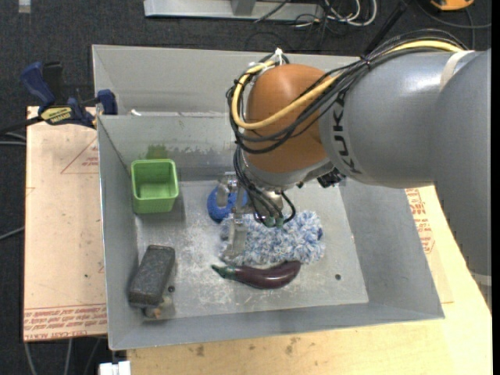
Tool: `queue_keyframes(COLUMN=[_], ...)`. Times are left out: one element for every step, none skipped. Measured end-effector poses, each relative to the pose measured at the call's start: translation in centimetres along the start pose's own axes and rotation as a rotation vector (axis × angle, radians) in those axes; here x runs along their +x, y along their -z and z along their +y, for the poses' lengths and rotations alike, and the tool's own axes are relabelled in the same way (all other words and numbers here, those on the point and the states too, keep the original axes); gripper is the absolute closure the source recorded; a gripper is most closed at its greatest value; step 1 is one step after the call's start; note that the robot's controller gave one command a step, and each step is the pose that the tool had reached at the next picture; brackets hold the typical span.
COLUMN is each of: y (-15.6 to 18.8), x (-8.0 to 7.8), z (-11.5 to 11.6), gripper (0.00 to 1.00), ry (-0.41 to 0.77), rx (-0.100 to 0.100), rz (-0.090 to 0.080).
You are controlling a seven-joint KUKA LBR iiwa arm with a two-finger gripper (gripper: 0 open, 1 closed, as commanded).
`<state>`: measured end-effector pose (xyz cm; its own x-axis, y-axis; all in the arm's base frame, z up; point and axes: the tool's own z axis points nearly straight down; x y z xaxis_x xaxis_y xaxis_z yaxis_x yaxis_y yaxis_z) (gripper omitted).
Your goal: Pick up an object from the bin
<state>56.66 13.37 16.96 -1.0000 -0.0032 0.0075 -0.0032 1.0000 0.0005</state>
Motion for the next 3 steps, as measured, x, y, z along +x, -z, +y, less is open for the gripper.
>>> queue_keyframes(y=[0.4, -3.1, -5.2], x=[-0.2, 0.2, 0.2], z=[-0.1, -3.1, -5.0], gripper=[0.0, 0.0, 0.0], ry=[-0.002, 0.072, -0.001], rx=[-0.001, -0.002, 0.001], rz=[-0.008, -0.013, -0.004])
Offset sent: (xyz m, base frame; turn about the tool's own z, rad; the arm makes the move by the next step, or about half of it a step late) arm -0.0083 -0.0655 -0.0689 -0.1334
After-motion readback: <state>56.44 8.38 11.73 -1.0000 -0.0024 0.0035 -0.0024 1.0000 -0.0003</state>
